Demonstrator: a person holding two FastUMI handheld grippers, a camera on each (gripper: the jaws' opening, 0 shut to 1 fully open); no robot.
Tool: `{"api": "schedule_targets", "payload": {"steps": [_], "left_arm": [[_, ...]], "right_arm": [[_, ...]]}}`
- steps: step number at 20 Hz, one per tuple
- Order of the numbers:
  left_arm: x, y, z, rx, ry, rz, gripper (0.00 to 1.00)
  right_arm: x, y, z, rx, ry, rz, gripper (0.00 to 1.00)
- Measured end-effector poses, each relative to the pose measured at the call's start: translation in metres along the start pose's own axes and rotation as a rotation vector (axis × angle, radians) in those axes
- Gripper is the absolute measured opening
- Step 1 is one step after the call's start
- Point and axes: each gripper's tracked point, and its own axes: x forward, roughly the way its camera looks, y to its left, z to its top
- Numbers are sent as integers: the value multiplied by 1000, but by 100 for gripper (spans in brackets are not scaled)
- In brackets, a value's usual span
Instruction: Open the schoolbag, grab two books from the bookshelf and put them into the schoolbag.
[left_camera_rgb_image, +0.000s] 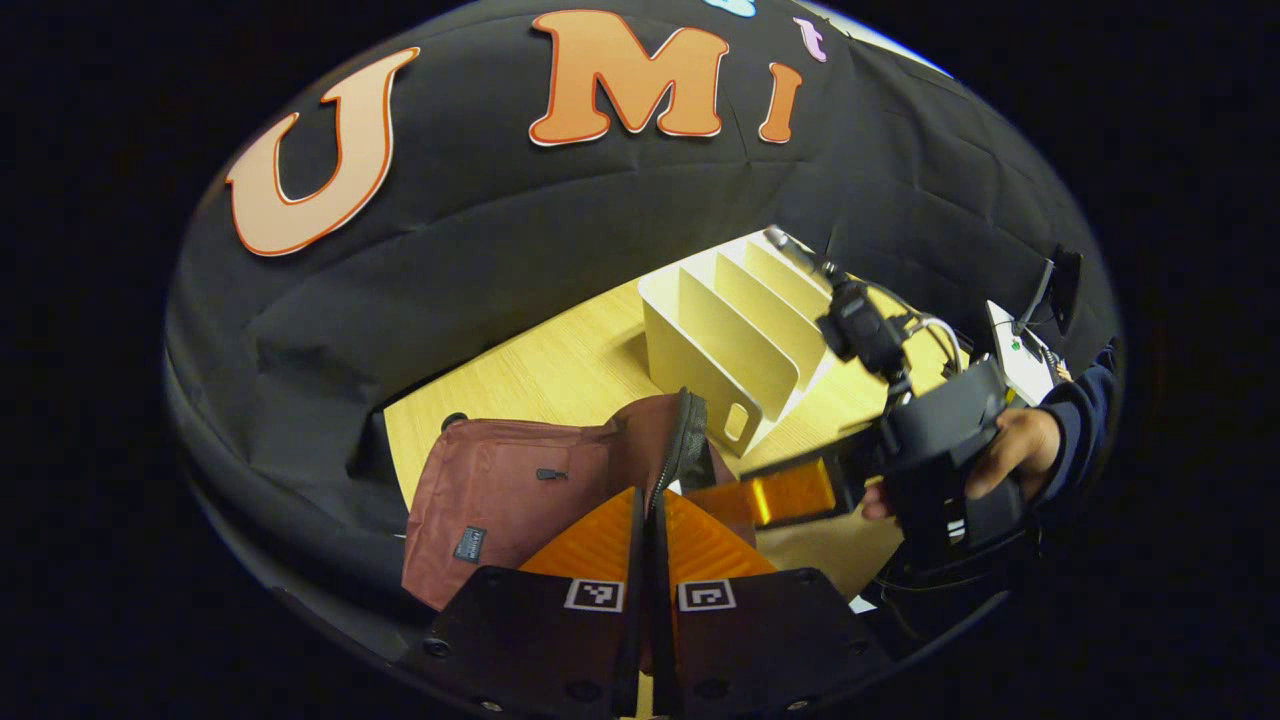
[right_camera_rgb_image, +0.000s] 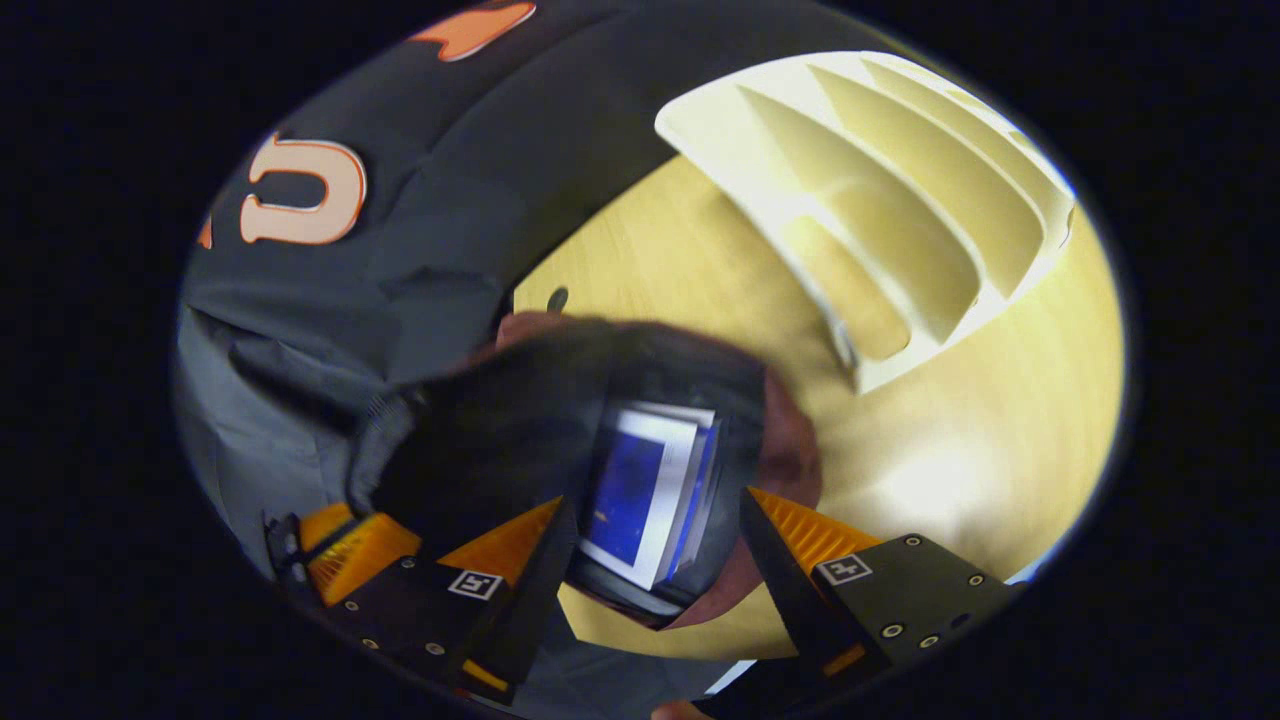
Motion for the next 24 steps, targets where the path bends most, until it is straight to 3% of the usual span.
{"api": "schedule_targets", "payload": {"steps": [6, 7, 9, 11, 13, 21, 24], "left_arm": [[21, -44, -12, -7, 19, -30, 10], [25, -55, -14, -6, 22, -47, 28], [30, -72, -19, 7, 32, -54, 45], [35, -84, -26, 21, 38, -47, 55], [32, -100, -23, 9, 25, -61, 80], [40, -150, 46, -4, -94, 15, 88], [39, -170, 74, -27, -170, 56, 98]], "right_arm": [[-66, -45, 78, -88, -254, -71, 97], [-76, -52, 86, -112, -277, -85, 97], [-96, -64, 100, -148, -322, -103, 97], [-115, -70, 119, -168, -372, -124, 97], [-126, -78, 132, -178, -406, -136, 97], [-193, -121, 169, -349, -550, -219, 97], [-220, -129, 184, -421, -614, -239, 97]]}}
